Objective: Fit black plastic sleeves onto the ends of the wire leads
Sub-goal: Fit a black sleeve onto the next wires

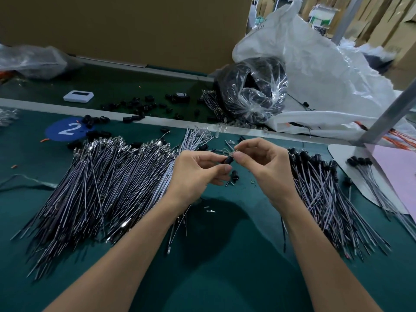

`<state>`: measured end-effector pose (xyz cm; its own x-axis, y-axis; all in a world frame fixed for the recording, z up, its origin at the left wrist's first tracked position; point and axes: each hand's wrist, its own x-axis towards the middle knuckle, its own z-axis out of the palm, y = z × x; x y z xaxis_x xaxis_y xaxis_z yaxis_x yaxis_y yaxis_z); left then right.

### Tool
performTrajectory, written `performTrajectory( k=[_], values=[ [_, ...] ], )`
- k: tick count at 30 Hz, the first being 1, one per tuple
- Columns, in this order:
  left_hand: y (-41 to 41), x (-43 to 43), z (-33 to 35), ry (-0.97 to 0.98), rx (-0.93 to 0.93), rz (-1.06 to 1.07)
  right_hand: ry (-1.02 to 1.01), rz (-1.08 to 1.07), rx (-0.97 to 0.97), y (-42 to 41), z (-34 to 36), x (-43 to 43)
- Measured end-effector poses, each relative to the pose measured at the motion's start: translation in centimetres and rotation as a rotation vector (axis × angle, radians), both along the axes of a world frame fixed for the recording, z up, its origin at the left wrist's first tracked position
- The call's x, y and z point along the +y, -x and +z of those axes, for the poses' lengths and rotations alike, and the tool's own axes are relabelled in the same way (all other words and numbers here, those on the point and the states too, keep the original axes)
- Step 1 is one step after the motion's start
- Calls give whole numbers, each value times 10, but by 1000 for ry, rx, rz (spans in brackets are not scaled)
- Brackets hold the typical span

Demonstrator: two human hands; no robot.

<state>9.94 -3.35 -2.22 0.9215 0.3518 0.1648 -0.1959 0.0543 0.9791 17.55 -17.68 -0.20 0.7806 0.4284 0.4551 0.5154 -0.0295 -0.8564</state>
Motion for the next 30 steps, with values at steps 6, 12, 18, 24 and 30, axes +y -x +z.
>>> performTrajectory(
  k=[6,12,18,24,30],
  values=[
    [-1,-6,1,-24,6,-35,-29,-71,-128,8,-3,4],
    [1,-1,3,-10,-44,-21,-33,-115,-42,2,-5,-1],
    [0,-2,3,-7,-51,9,-74,-57,43,3,-7,-1],
    [0,-2,2,-11,-69,35,32,-116,-55,2,-8,-1],
    [0,-2,1,-78,-53,13,93,-89,-60,-1,-7,-5]
  ],
)
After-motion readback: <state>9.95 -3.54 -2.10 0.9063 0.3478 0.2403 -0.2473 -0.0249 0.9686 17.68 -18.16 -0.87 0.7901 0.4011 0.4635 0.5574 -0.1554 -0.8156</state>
